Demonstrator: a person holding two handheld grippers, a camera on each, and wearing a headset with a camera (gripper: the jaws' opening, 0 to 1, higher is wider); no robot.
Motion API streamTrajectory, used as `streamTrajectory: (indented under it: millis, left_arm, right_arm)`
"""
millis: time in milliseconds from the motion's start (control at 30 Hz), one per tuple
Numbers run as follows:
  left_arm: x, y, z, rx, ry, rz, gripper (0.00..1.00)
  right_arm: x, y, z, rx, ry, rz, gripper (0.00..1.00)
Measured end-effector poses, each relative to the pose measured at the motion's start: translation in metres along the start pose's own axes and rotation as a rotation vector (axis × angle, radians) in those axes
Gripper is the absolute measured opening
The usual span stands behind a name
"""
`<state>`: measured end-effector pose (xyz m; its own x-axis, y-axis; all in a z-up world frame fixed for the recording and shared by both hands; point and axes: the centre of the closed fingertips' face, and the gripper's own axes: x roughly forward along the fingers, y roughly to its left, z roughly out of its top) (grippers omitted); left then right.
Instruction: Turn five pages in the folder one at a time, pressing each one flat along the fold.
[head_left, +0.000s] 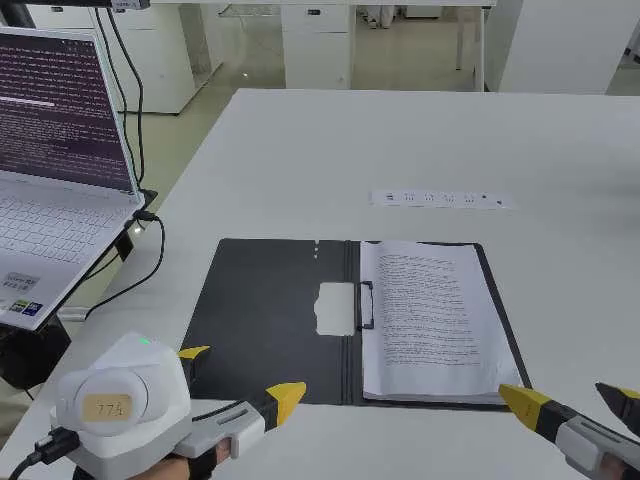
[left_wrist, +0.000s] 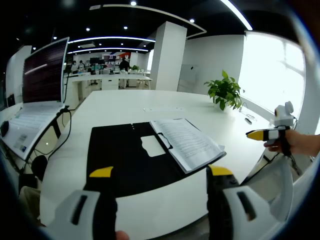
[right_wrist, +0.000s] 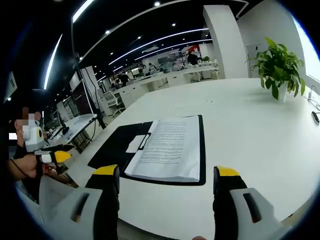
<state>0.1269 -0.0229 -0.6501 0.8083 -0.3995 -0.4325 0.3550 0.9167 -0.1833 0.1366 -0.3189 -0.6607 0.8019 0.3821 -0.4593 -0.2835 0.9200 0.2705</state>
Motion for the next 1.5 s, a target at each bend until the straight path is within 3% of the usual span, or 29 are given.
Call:
streamTrajectory:
  millis: [1500]
  left_arm:
    - [-0.0009,0.0,-0.0004,0.002,0.001,0.002,0.72]
  right_arm:
    - [0.0003,0.001,-0.0019,0.004,0.002,0.0,0.75]
